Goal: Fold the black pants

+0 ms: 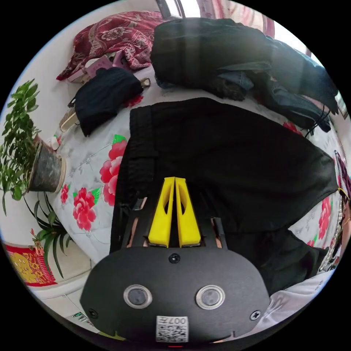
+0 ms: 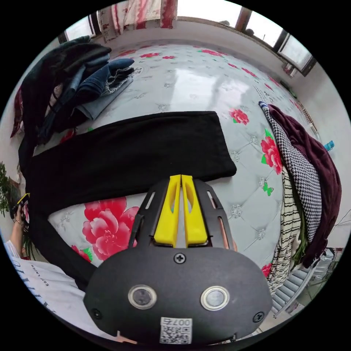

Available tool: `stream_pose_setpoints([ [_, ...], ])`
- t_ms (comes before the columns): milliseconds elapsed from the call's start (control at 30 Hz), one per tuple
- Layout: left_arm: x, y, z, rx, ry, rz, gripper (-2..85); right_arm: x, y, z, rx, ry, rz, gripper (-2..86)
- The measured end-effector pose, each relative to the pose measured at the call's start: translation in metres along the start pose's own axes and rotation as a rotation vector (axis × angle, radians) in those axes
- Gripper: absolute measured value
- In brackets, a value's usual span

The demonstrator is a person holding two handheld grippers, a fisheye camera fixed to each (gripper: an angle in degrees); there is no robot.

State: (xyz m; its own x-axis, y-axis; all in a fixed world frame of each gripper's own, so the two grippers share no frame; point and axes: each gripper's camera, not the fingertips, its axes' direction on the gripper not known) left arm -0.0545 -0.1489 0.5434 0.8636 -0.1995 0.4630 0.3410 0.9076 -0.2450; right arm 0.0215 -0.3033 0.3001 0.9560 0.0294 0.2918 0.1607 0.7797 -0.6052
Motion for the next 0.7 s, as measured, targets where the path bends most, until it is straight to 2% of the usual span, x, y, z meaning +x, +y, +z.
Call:
stream_pose_setpoints([
  [100,-0.011,0.038,-0.030,0.045,-0.013,0.007,-0.9,-0.003,0.050,-0.028,0.046,-0.191,-0.007,-0.2],
  [233,-0.013,0.103,-0.051,0.023,-0.087,0.098,-0.9,-0.032,0.129,-0.045,-0.032,-0.387,-0.162,0.0],
  [300,-0.011,0.126,-0.043,-0.045,-0.124,0.147,-0.9,-0.047,0.159,-0.043,-0.087,-0.412,-0.224,0.0],
  [367,-0.012,0.143,-0.018,-0.185,-0.206,0.180,-0.9,-0.059,0.182,-0.030,-0.167,-0.384,-0.264,0.0],
  [433,-0.013,0.158,-0.011,-0.126,-0.221,0.227,-0.9,-0.071,0.204,0.010,-0.392,-0.266,-0.320,0.1],
  [467,-0.014,0.156,-0.012,-0.131,-0.215,0.232,-0.9,-0.069,0.204,0.004,-0.303,-0.286,-0.308,0.1],
  [533,-0.021,0.137,-0.019,-0.198,-0.174,0.227,-0.8,-0.054,0.183,-0.007,-0.290,-0.322,-0.209,0.5],
  [567,-0.024,0.132,-0.025,-0.178,-0.175,0.212,-0.8,-0.050,0.177,-0.011,-0.270,-0.347,-0.198,0.7],
  [633,-0.040,0.107,-0.056,-0.031,-0.129,0.154,-0.4,-0.038,0.146,-0.034,-0.114,-0.332,-0.173,1.6],
  [700,-0.051,0.075,-0.071,0.056,-0.105,0.146,0.4,-0.035,0.115,-0.042,-0.065,-0.276,-0.201,2.7],
])
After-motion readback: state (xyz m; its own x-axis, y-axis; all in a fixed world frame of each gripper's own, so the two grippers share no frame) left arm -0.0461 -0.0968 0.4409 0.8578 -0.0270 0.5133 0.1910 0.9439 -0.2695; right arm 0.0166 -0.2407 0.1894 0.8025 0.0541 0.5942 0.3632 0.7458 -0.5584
